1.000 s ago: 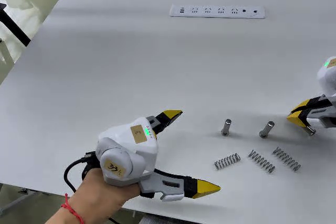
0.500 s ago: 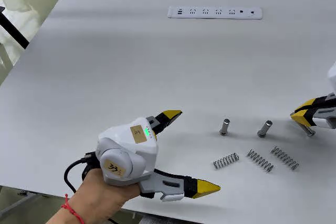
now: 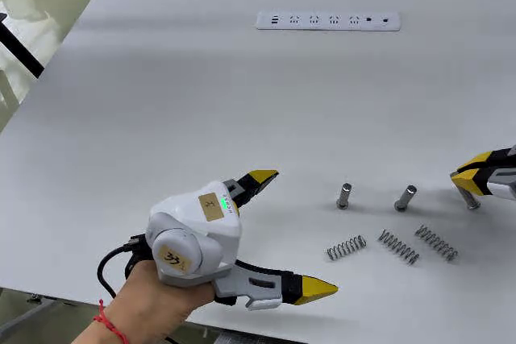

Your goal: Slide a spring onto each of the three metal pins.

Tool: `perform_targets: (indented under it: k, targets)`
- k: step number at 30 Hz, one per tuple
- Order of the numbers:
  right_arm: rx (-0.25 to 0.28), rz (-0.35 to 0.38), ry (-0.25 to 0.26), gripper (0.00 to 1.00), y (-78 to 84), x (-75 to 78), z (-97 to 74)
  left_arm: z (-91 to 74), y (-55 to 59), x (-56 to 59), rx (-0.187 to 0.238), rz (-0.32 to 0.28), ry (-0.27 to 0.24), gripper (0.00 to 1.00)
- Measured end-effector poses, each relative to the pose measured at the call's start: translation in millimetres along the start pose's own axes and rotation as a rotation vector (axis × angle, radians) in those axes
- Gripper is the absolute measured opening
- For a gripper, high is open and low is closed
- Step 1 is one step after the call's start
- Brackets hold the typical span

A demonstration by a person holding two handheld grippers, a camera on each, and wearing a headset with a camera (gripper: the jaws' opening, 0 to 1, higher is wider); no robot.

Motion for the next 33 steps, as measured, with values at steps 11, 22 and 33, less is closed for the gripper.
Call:
perform_targets:
  k: [11,22,33]
  targets:
    - [0.040,0.025,0.031,0.08,8.3,0.2,-13.4,0.8,-1.2,0.4,-0.001,0.005,0.003,1.00]
    - [0.070,0.047,0.057,0.08,15.9,-3.8,-23.8,1.0,-2.5,2.1,-0.005,0.009,0.009,1.00]
    - [0.087,0.068,0.077,0.08,21.6,-7.6,-30.8,2.3,-4.3,3.8,-0.007,0.013,0.014,1.00]
Point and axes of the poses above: the centre of the closed fingertips' face, and the gripper's own axes: z roughly forward along the fingers, x roughly to its right, y roughly out of its underside, the point moved 10 cm from there along -z, roughly backward along the fingers, and after that the axes turned 9 degrees about x, right-handed, at the moved point
